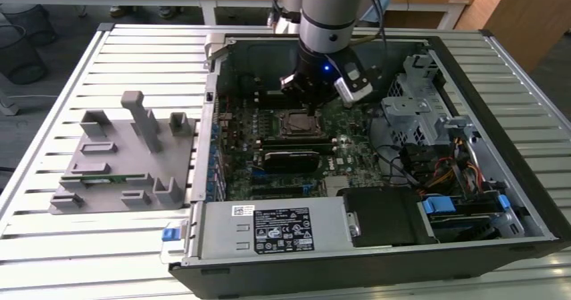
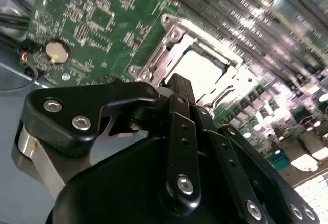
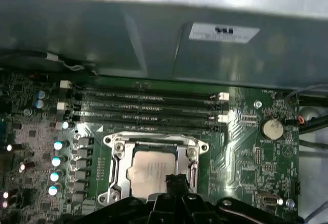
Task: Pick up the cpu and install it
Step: 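Install the second cpu locking lever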
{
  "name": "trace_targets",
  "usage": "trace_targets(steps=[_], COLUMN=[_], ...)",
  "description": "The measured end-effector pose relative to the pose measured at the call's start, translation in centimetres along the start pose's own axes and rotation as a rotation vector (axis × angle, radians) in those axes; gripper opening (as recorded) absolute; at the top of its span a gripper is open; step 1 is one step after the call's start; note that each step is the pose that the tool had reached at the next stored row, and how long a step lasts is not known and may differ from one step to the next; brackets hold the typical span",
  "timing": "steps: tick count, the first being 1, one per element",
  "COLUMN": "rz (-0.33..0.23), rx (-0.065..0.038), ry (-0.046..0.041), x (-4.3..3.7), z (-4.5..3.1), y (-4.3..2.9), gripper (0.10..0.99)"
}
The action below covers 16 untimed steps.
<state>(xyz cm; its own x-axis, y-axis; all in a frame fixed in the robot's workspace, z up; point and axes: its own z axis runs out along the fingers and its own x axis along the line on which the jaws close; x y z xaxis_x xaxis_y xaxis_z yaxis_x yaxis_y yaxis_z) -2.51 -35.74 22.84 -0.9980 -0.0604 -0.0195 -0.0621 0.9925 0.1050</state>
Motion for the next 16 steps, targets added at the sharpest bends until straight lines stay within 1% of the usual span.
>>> trace_targets(steps=[5,11,13,16], rz=[0.0,0.0,0.0,0.0], rx=[0.0,0.0,0.0,0.0], ry=[0.0002,0.0002,0.0003,0.0002], x=[0.05,0.06,0.07,0.11], z=[-0.09,-0.42,-0.46,-0.51], y=[-0.89,-1.04,-1.25,-1.83], gripper=[0.106,0.106,0.106,0.106])
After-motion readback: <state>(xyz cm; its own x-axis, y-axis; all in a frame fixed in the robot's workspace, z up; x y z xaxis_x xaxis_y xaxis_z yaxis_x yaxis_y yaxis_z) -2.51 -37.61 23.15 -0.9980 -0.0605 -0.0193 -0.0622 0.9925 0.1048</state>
